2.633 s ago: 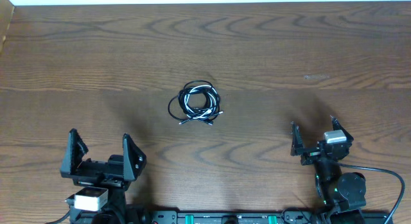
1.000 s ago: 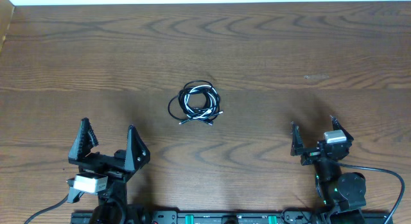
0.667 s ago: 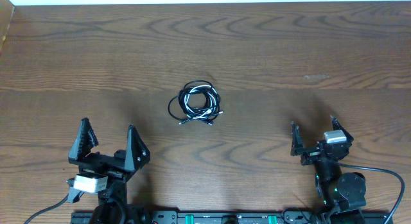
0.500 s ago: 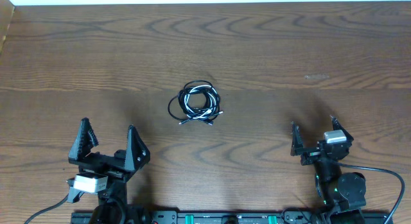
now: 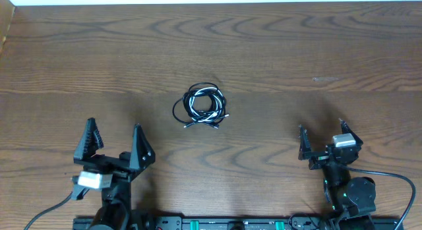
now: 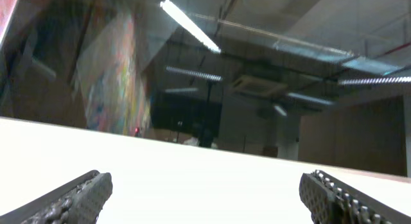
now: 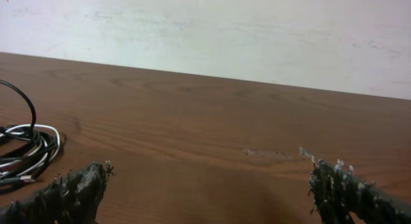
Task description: Untangle cables
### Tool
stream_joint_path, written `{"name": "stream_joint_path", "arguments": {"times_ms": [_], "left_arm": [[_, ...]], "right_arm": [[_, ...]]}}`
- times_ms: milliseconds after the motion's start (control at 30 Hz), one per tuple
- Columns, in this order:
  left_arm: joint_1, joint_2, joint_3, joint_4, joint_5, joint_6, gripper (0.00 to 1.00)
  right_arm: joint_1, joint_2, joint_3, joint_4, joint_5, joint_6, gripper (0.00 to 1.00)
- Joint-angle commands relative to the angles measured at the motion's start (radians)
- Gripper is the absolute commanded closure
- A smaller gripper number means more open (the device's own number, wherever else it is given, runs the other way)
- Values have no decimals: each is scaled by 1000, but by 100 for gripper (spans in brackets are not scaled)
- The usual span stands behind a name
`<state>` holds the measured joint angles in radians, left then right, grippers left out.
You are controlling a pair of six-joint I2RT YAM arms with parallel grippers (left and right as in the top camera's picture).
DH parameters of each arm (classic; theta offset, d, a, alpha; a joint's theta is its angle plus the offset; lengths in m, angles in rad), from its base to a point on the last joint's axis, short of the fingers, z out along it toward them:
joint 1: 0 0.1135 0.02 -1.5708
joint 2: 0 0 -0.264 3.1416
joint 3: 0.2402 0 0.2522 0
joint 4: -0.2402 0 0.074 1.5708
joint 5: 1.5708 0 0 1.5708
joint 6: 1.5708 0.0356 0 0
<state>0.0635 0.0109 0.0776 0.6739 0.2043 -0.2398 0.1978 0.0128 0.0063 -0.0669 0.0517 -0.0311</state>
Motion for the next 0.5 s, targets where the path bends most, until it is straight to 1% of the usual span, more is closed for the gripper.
{"name": "stream_joint_path", "arguments": {"times_ms": [0,67,133,167,233,267,300,367,467], "left_arm": [[-3,-6,26,-40,12,-10,2],[-3,-6,26,-58,12,-19,2],[-3,-6,34,-62,12,-92,2],[-3,-6,51,-85,12,-128,2],[-3,-1,114,-192,12,-140,2],[-3,8,162,-275,12,-134,2],[-3,29,235,-391,12,-108,2],[-3,75,345,-542,13,-64,2],[-3,199,566,-798,23,23,2]], "right_arm": [[7,2,-1,-4,-2,-8,1],[7,2,-1,-5,-2,-8,1],[7,2,-1,-4,-2,-8,1],[7,2,-1,-5,-3,-8,1],[7,2,-1,-4,-2,-8,1],[7,2,-1,-4,-3,-8,1],[7,2,-1,-4,-3,-8,1],[7,2,-1,-4,-3,-8,1],[7,2,-1,-4,-3,-8,1]]}}
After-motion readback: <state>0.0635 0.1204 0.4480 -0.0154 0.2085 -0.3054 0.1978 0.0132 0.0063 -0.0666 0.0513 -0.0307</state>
